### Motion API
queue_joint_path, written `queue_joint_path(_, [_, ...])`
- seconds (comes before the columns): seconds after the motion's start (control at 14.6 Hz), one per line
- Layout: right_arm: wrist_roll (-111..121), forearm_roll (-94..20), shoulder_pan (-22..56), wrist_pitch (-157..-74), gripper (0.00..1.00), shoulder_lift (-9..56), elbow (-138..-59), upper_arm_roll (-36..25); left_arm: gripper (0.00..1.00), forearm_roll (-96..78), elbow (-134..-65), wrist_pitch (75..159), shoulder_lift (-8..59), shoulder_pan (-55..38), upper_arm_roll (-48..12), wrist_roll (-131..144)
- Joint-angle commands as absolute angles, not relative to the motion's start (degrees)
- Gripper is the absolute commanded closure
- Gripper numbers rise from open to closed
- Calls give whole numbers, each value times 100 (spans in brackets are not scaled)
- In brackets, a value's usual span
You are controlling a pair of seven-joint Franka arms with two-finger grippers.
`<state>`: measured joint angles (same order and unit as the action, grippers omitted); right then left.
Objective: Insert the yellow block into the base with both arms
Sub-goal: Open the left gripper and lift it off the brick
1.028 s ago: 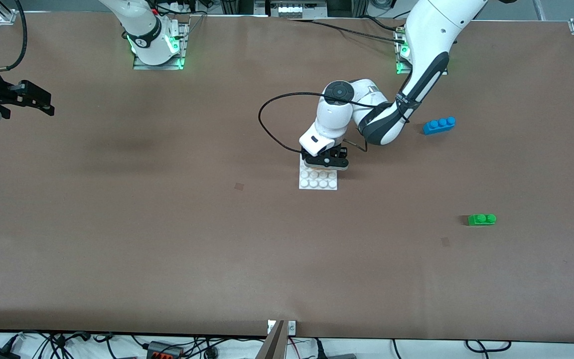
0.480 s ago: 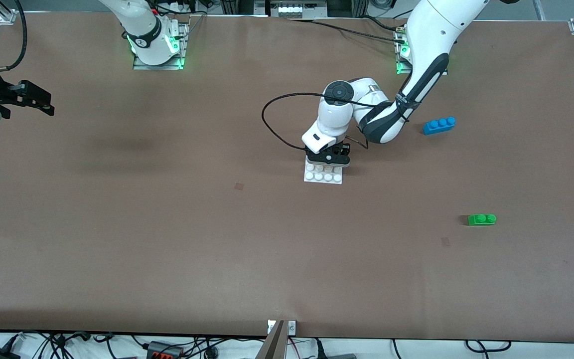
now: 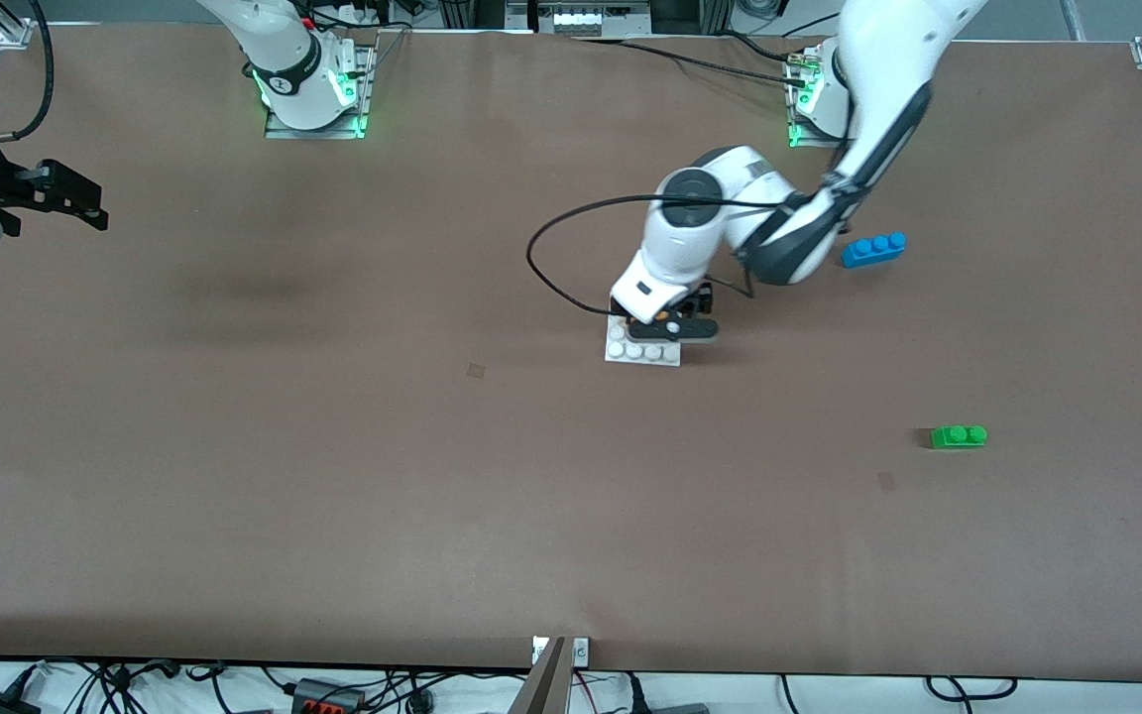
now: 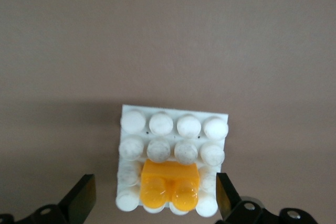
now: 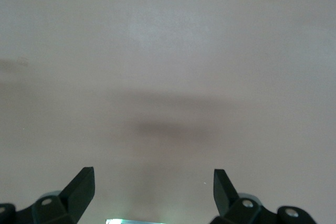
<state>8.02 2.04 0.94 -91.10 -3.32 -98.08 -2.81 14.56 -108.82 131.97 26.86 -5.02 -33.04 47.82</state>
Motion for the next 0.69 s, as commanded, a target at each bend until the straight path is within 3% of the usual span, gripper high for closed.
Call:
queue_joint_path(0.0, [747, 281, 105, -9018, 0, -325, -9721, -281, 0, 626, -10934, 12920, 2041, 16, -3139, 3746])
queue_joint_path(0.34, [747, 281, 114, -9018, 0, -325, -9721, -290, 0, 589, -10934, 12368, 1241, 938, -2769, 3718])
queue_joint_path(0.48, [747, 281, 114, -9018, 0, -325, -9721, -281, 0, 598, -10890, 11903, 890, 1334, -2725, 3648])
queue_joint_path(0.62, [747, 273, 106, -9018, 0, -325, -9721, -290, 0, 589, -10383, 11071, 817, 1607, -2559, 2757])
